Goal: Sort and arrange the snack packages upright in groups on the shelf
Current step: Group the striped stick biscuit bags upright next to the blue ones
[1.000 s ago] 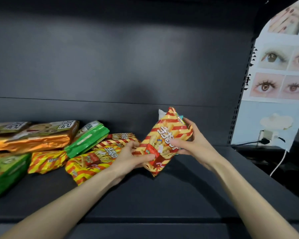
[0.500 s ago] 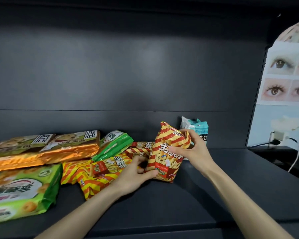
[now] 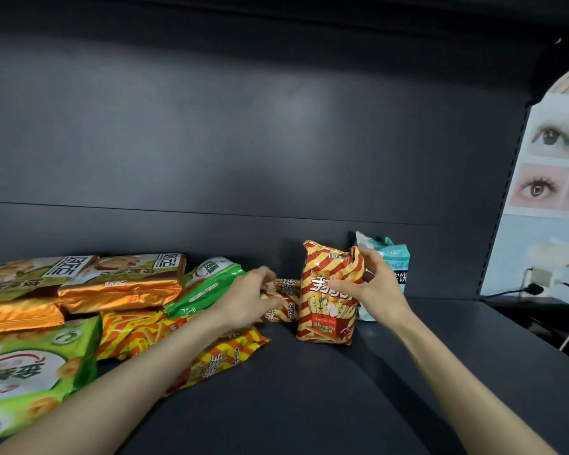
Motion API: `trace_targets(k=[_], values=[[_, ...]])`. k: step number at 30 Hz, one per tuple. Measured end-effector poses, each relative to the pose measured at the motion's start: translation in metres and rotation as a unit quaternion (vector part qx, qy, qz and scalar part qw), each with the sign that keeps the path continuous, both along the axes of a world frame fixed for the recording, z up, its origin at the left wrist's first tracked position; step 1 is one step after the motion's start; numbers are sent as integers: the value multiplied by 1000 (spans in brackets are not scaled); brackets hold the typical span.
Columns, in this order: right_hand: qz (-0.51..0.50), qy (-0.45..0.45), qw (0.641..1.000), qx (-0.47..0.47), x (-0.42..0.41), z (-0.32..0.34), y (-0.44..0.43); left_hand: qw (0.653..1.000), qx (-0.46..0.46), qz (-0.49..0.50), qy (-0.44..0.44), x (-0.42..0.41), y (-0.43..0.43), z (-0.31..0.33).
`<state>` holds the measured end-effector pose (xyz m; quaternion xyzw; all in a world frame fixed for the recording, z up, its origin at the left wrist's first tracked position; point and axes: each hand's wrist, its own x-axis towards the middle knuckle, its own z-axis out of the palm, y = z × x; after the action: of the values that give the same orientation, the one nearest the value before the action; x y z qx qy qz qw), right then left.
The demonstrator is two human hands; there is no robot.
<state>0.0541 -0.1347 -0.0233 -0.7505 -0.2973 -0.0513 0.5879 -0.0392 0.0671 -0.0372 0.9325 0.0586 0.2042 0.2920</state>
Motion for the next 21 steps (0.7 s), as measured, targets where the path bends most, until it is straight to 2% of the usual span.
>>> trace_targets(k=[4,8,12,16,21], values=[[5,-1,1000,1,10,-4,-1,992,67,-21,104,32,10,4],[8,-4,1000,2,18,-6,-3,976,63,-6,206,60,15,6],[14,-2,1000,-6,22,-5,-4,958,92,20,273,79,24,11],[15,-3,1000,-18,24,-6,-8,952,72,28,295,86,31,17],[19,3,1000,-22,24,-3,-10,969,88,29,228,87,31,14]])
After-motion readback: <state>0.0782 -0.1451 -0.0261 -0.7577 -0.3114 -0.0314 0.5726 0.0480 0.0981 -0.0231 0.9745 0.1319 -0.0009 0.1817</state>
